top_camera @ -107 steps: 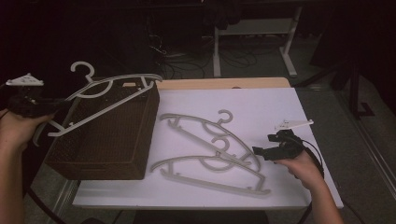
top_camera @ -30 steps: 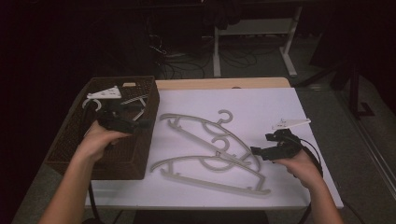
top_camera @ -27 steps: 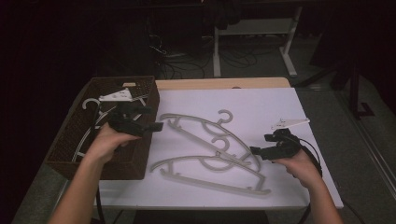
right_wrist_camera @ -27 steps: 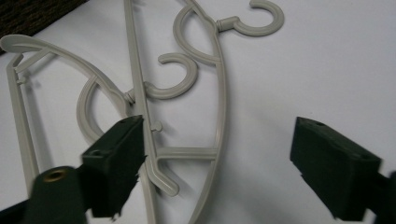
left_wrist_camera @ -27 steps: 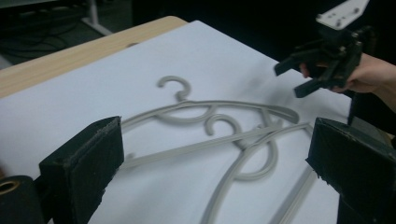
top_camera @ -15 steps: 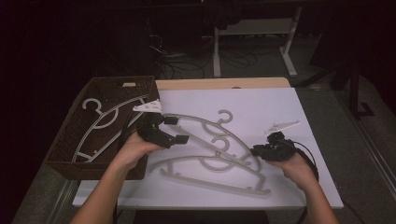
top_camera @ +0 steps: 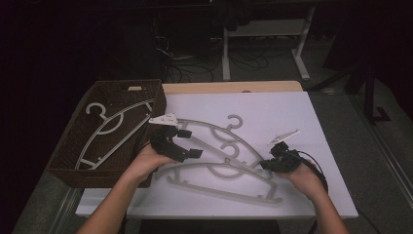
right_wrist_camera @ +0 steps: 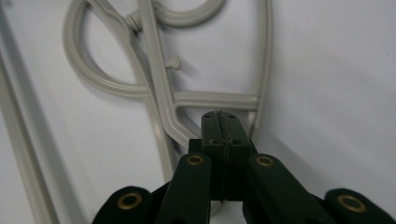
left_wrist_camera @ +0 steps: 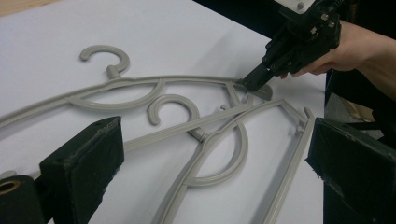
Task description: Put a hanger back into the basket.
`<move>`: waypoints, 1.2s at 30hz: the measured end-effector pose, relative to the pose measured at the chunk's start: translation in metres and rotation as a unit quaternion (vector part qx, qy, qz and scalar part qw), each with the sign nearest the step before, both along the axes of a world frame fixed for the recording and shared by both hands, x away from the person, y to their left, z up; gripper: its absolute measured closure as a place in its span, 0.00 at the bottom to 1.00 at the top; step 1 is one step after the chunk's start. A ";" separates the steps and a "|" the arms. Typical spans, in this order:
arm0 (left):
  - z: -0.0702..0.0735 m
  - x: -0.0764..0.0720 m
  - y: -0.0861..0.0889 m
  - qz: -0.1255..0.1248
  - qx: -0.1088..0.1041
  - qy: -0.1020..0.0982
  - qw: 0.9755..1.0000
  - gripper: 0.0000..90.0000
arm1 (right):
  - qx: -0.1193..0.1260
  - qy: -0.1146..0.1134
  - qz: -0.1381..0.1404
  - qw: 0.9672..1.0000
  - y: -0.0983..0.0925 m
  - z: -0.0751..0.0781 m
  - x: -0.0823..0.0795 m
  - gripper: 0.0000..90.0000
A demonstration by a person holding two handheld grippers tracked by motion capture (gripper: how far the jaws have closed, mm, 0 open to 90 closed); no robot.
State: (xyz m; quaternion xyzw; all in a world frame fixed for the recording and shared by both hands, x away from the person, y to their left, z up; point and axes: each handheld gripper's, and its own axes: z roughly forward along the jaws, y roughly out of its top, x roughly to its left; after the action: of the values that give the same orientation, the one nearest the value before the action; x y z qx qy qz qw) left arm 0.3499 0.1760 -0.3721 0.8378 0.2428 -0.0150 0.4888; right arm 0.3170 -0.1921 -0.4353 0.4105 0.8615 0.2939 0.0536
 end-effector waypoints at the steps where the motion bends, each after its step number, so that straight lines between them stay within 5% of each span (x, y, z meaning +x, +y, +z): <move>1: -0.001 0.000 -0.001 0.000 0.000 0.000 1.000 0.04 | -0.001 0.000 -0.001 1.000 -0.001 0.000 0.000 0.99; 9: -0.005 -0.001 -0.005 -0.004 0.007 0.003 1.000 0.04 | -0.029 -0.011 -0.038 0.999 -0.018 0.000 0.005 0.99; 19: -0.010 -0.003 -0.009 -0.004 0.011 0.008 1.000 0.05 | -0.035 -0.024 -0.123 0.992 -0.064 -0.001 0.027 0.99; 28: -0.015 -0.003 -0.012 -0.006 0.019 0.013 1.000 0.05 | -0.058 -0.042 -0.163 0.984 -0.079 -0.004 0.054 0.99; 36: -0.016 -0.002 -0.011 -0.004 0.020 0.012 1.000 0.05 | 0.013 -0.061 -0.144 0.988 -0.068 0.015 0.042 0.99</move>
State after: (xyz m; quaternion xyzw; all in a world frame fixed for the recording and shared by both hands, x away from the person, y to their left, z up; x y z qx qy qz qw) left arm 0.3478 0.1646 -0.3881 0.8481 0.2458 -0.0220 0.4689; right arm 0.3593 -0.2606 -0.4201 0.5126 0.7845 0.3186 0.1424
